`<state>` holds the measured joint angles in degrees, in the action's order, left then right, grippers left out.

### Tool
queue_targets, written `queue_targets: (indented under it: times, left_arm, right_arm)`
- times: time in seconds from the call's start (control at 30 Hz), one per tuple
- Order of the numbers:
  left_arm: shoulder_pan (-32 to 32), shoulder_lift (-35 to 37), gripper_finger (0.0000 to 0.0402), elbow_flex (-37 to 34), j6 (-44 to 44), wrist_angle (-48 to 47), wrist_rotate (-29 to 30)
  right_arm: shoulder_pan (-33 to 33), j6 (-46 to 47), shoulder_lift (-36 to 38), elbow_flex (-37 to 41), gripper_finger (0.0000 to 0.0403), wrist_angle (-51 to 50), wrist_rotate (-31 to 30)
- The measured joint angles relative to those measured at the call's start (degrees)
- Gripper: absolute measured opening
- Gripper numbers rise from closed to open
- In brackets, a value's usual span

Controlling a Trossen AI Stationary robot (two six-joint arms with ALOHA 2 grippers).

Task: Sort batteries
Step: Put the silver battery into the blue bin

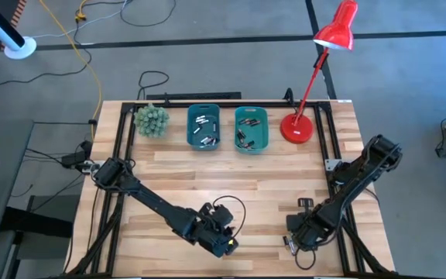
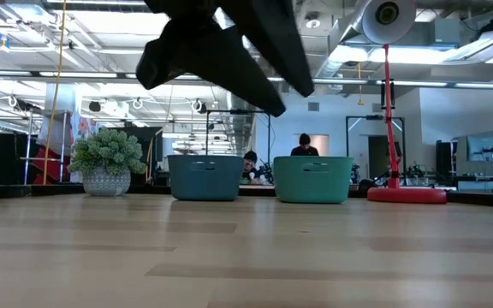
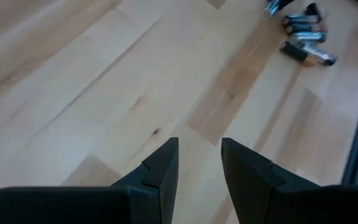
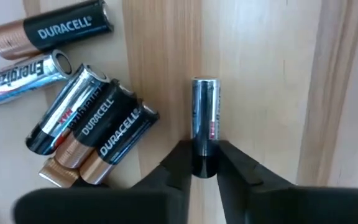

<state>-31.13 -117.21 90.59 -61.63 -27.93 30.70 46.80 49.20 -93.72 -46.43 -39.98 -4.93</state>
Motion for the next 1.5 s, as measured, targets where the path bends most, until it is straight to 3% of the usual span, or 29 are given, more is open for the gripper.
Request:
queue_targets:
  times: [0.2,0.47,0.6,0.77,0.9,1.07,1.23,1.5]
  left_arm:
    - [-0.8,0.0,0.0114,0.0,0.9,-3.8,-6.6]
    - [-1.2,0.4,0.0099,0.0,1.2,-12.3,-7.0]
    - [-1.0,2.7,0.0091,0.0,2.5,-19.2,-4.7]
    - [-0.2,6.6,0.0083,-0.7,4.3,-28.1,2.1]
    - [1.6,12.9,0.0077,-9.3,5.8,-25.5,3.2]
    - [4.2,24.1,0.0068,-26.4,8.2,-10.5,2.4]
    - [6.7,35.7,0.0066,-40.6,12.9,3.3,-0.3]
    - [11.4,50.8,0.0066,-52.3,21.7,8.3,-3.4]
  right_arm:
    - [-0.5,2.0,2.6,0.1,0.0029,-2.7,-0.2]
    - [-1.7,8.5,11.8,0.3,0.0026,-10.7,-3.8]
    - [-4.1,9.7,17.6,0.3,0.0025,-13.7,-5.8]
    - [-8.6,9.0,24.0,-1.0,0.0025,-14.4,-8.3]
    - [-14.4,5.2,25.4,-5.8,0.0025,-16.2,-12.0]
    - [-24.6,-3.8,22.5,-14.3,0.0024,-15.8,-13.7]
    - [-34.8,-15.2,14.5,-24.2,0.0024,-13.3,-13.7]
    - [-47.5,-30.6,-3.1,-41.8,0.0024,-8.8,-12.2]
